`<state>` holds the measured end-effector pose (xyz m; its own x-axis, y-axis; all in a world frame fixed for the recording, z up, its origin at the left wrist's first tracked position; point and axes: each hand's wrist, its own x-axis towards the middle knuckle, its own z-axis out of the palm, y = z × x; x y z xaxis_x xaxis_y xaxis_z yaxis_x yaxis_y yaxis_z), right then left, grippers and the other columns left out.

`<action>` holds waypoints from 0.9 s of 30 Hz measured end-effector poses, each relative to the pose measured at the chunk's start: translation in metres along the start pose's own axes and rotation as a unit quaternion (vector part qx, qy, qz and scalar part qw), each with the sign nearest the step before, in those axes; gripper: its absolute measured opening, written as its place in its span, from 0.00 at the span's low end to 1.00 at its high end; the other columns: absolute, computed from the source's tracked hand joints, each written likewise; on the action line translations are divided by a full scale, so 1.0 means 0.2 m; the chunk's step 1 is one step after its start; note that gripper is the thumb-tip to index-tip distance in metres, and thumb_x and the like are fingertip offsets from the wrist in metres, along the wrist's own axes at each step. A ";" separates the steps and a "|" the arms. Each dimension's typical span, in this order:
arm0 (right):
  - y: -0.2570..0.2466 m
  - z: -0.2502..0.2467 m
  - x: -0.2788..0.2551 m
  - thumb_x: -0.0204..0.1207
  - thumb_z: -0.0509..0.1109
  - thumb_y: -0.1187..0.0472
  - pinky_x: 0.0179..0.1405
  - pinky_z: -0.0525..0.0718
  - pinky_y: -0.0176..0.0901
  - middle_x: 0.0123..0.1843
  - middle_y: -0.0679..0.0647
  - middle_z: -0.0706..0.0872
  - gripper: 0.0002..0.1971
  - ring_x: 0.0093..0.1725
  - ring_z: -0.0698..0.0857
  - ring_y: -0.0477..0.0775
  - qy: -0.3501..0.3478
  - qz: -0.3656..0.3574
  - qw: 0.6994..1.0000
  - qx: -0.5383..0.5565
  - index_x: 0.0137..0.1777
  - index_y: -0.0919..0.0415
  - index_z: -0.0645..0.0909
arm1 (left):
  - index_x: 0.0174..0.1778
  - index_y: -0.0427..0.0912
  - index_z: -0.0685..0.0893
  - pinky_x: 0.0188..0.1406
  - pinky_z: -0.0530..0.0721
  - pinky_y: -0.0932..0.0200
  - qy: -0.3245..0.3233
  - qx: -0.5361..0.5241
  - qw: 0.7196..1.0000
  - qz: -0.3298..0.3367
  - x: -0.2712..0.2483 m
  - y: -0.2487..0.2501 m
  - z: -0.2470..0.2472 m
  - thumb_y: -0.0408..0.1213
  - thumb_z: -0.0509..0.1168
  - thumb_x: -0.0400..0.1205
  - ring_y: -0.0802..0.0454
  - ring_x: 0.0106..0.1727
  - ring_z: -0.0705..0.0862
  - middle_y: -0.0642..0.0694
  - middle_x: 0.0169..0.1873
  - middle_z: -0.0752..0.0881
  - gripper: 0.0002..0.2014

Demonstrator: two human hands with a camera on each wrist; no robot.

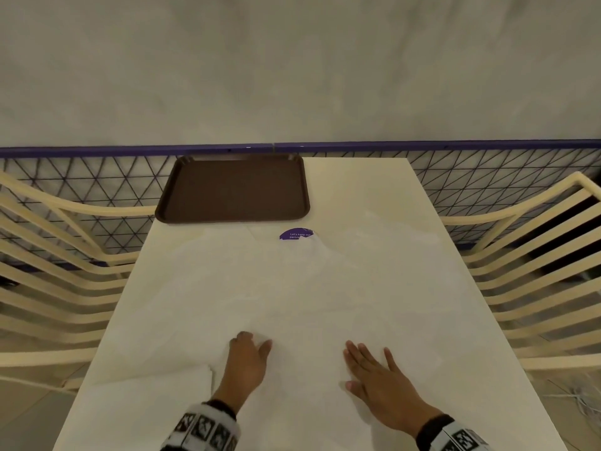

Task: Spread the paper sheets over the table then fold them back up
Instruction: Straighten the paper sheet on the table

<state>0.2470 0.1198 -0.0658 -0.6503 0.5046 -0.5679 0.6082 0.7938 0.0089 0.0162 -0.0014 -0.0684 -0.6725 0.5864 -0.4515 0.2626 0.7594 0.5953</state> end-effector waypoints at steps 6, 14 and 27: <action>0.00 -0.02 0.00 0.42 0.09 0.22 0.69 0.20 0.43 0.75 0.39 0.27 0.65 0.79 0.32 0.42 0.027 -0.082 0.992 0.092 0.82 0.53 0.38 | 0.28 0.37 0.76 0.29 0.69 0.62 -0.063 -0.096 0.990 -0.082 0.11 0.07 -0.04 0.42 0.69 0.78 0.52 0.33 0.76 0.44 0.31 0.78 0.16; -0.05 -0.17 -0.04 0.86 0.48 0.49 0.79 0.35 0.60 0.85 0.45 0.46 0.26 0.83 0.47 0.46 -0.007 -0.024 0.992 0.121 0.82 0.51 0.52 | 0.46 0.39 0.70 0.27 0.73 0.64 -0.040 -0.121 0.990 -0.056 0.02 0.09 -0.02 0.39 0.70 0.77 0.49 0.44 0.76 0.42 0.50 0.71 0.14; -0.16 -0.38 -0.02 0.80 0.63 0.51 0.77 0.34 0.61 0.81 0.39 0.43 0.36 0.81 0.38 0.45 0.183 -0.060 0.968 0.163 0.82 0.47 0.45 | 0.43 0.49 0.82 0.30 0.73 0.76 -0.019 -0.104 0.986 0.133 -0.16 0.21 -0.19 0.34 0.68 0.78 0.59 0.38 0.82 0.57 0.36 0.84 0.04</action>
<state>0.1960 0.1183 -0.0001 -0.8067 0.5490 -0.2188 0.5905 0.7354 -0.3324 0.0231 0.0012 -0.0027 -0.5724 0.7694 -0.2836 0.2758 0.5063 0.8170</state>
